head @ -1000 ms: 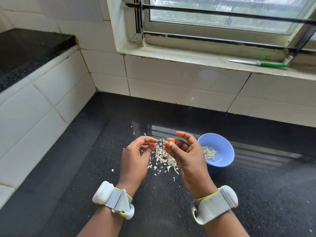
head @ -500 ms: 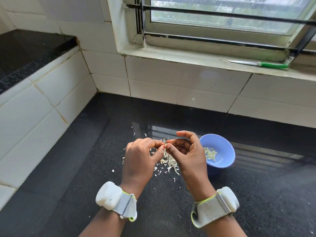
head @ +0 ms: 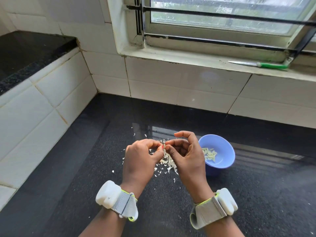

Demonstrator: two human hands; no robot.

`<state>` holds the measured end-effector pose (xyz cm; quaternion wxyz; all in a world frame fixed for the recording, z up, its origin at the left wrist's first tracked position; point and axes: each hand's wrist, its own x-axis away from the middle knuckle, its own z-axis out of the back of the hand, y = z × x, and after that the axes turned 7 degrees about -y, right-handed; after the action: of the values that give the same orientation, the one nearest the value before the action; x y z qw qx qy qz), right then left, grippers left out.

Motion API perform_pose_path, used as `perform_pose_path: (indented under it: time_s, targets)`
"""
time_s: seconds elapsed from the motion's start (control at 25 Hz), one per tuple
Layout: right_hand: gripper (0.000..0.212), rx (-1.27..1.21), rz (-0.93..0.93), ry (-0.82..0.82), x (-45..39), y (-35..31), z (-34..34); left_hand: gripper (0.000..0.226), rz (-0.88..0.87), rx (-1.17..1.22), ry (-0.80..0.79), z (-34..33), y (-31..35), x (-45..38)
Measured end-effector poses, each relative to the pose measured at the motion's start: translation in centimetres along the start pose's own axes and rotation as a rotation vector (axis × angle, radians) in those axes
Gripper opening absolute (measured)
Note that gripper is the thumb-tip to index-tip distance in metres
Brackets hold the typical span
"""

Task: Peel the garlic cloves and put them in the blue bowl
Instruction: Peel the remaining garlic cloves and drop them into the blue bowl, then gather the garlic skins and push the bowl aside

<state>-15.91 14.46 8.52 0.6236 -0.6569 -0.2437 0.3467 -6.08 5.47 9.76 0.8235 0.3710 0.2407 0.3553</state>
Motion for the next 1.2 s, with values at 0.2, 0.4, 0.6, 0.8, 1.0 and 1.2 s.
perform_pose_path:
  time_s: [0.2, 0.4, 0.6, 0.8, 1.0, 1.2]
  targets:
    - [0.034, -0.252, -0.137, -0.005, -0.2, 0.4, -0.1, 0.010, 0.105, 0.163, -0.035, -0.2, -0.3, 0.0]
    - [0.030, -0.582, -0.251, 0.017, 0.0, 0.4, -0.9, 0.012, -0.012, 0.019, 0.039, -0.3, 0.0, 0.3]
    - [0.035, -0.606, -0.286, 0.042, -0.2, 0.6, -1.0, 0.018, -0.038, -0.017, 0.082, -0.4, -0.1, 0.3]
    - [0.038, -0.546, -0.274, 0.030, -0.1, 0.7, -0.3, 0.008, 0.014, -0.007, 0.097, -0.3, -1.6, 0.2]
    - [0.037, 0.260, -0.115, 0.276, -1.6, 1.5, 6.7, 0.008, 0.163, -0.187, -0.029, -0.6, -4.1, 0.6]
    - [0.040, 0.788, -0.319, 0.085, -2.1, 4.7, 11.1, 0.021, 0.254, -0.199, -0.139, -2.2, -4.6, 0.8]
